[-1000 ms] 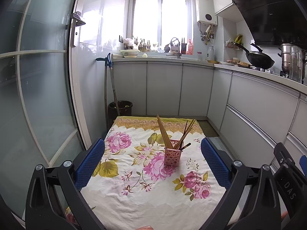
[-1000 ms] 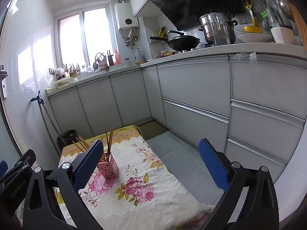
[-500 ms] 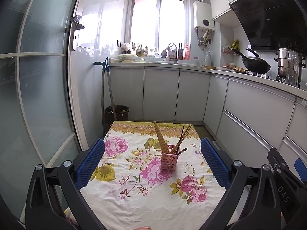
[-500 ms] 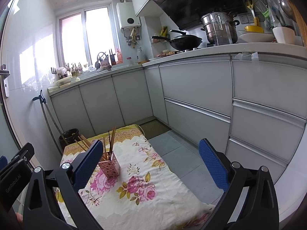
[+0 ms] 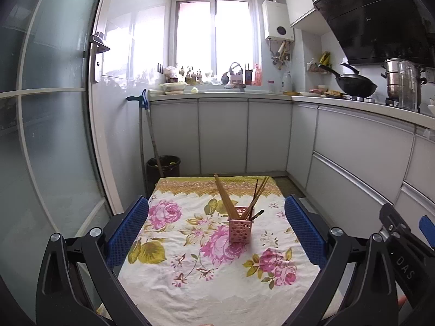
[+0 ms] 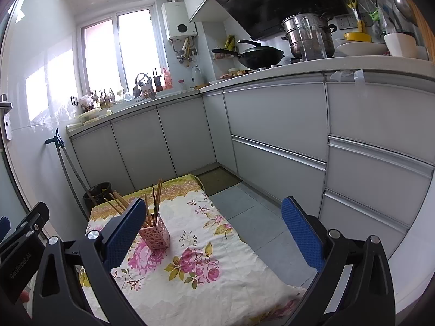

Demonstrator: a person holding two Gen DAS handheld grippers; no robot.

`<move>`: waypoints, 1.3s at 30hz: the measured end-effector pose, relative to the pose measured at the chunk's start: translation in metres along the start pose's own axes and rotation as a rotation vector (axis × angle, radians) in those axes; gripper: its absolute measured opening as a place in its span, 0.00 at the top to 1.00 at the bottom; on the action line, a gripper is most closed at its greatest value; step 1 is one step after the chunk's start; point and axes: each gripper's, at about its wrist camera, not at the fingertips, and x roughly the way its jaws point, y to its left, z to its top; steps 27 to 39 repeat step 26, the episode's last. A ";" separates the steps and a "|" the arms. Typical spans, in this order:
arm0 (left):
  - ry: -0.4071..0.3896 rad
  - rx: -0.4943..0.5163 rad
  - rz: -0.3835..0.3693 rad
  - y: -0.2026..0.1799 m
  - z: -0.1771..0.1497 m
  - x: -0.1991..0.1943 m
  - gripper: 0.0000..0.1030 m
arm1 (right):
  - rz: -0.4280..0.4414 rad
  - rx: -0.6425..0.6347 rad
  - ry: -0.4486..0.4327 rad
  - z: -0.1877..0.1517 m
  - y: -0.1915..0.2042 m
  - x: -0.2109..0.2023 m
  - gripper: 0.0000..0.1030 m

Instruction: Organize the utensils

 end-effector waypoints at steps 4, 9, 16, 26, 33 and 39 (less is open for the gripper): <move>0.045 0.002 0.037 0.002 -0.001 0.009 0.07 | -0.002 0.002 -0.001 0.000 -0.001 0.000 0.06; 0.001 0.008 0.050 0.006 -0.002 0.008 0.07 | -0.002 0.008 0.016 -0.002 -0.004 0.002 0.06; -0.009 -0.015 0.000 0.011 -0.002 0.008 0.07 | 0.000 0.015 0.014 -0.002 -0.006 0.001 0.06; 0.041 -0.046 0.004 0.015 0.000 0.012 0.07 | 0.004 0.019 0.015 -0.002 -0.008 0.001 0.06; 0.041 -0.046 0.004 0.015 0.000 0.012 0.07 | 0.004 0.019 0.015 -0.002 -0.008 0.001 0.06; 0.041 -0.046 0.004 0.015 0.000 0.012 0.07 | 0.004 0.019 0.015 -0.002 -0.008 0.001 0.06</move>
